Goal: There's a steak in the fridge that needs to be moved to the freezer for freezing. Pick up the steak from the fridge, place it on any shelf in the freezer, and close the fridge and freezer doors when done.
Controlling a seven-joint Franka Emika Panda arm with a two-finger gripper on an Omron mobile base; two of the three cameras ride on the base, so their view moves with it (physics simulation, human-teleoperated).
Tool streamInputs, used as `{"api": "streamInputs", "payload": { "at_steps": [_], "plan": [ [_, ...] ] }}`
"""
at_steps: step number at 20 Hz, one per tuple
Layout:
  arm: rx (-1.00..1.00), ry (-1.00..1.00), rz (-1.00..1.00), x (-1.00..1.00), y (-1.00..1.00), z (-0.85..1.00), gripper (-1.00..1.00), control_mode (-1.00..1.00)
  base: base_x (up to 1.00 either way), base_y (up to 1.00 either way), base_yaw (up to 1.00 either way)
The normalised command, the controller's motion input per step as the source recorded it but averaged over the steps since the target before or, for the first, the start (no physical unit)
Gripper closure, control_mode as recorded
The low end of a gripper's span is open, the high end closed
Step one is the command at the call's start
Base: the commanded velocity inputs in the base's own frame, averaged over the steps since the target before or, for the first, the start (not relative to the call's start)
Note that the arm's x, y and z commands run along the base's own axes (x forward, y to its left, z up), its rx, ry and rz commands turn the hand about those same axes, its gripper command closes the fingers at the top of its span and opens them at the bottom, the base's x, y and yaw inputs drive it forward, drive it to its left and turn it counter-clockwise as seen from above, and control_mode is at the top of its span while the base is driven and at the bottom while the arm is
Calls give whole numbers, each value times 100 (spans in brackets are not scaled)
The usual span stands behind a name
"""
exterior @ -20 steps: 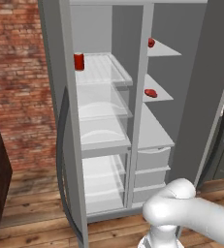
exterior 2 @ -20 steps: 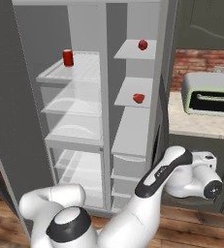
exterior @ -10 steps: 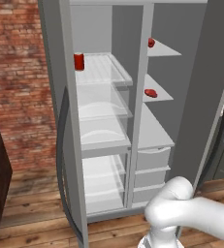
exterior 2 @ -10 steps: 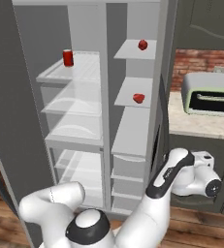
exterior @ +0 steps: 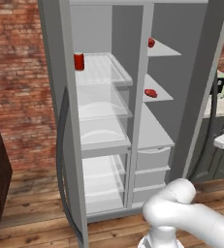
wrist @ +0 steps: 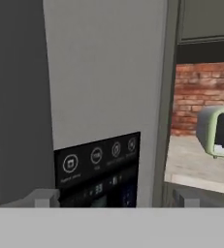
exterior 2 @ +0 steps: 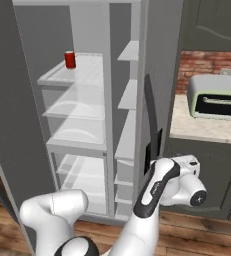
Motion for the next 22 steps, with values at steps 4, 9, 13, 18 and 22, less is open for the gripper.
{"api": "streamInputs", "payload": {
  "at_steps": [4, 9, 13, 18, 22],
  "plan": [
    [-1, -6, 0, 44, 100, -7, -100, -100, 0, 0, 0],
    [0, -1, 0, 69, 100, -16, -100, -100, 0, 0, 0],
    [0, 0, 0, 78, 100, -9, -100, -100, 0, 0, 0],
    [0, 0, 0, 75, 100, -4, -100, -100, 0, 0, 0],
    [0, 0, 0, 79, 98, -1, -100, -100, 0, 0, 0]
  ]
}}
